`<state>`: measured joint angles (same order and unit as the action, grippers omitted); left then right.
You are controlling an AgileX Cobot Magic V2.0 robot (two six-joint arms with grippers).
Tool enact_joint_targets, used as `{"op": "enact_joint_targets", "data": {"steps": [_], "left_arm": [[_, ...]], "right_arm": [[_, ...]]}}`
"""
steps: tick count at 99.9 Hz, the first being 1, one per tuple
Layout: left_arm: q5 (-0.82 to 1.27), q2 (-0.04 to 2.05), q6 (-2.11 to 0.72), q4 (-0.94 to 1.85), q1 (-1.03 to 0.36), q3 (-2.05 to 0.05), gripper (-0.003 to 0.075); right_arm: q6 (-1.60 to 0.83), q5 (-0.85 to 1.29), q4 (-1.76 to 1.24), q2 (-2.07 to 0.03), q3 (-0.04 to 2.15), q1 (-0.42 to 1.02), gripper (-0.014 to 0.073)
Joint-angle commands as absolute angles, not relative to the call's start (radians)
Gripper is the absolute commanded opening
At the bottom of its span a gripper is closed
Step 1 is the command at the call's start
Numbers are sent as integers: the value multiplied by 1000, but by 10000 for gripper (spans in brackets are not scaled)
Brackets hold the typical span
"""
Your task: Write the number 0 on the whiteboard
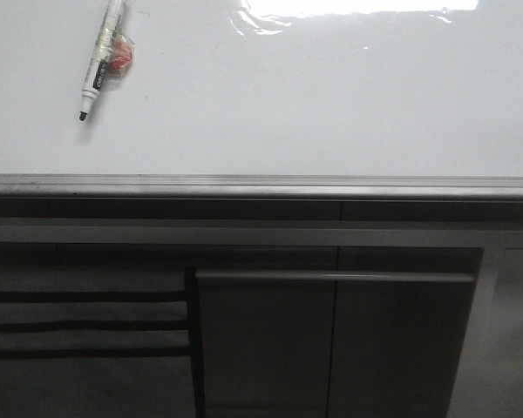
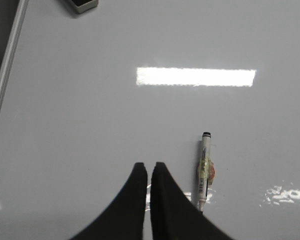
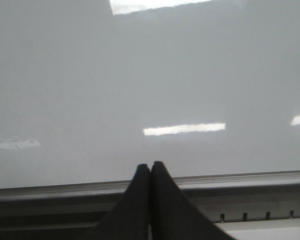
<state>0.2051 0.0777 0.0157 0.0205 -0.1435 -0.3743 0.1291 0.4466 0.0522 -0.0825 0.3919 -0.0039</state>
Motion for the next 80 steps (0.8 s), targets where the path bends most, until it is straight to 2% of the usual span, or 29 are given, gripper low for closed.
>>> {"op": "enact_joint_targets", "data": {"steps": [1, 23, 60, 65, 69, 80], "left_arm": [[280, 175, 13, -27, -148, -495, -20], [405, 380, 13, 0, -148, -654, -20], [423, 525, 13, 11, -148, -659, -14], [423, 540, 11, 11, -148, -659, 17], [421, 552, 0, 11, -148, -659, 71], [421, 584, -38, 13, -148, -659, 290]], "right_arm": [[88, 478, 50, -173, 524, -11, -73], [36, 676, 43, -387, 764, -11, -73], [36, 677, 38, -500, 786, -11, -72], [29, 681, 38, -509, 786, -11, -57], [14, 683, 33, -516, 786, -11, -28], [0, 685, 28, -528, 786, -11, 150]]}}
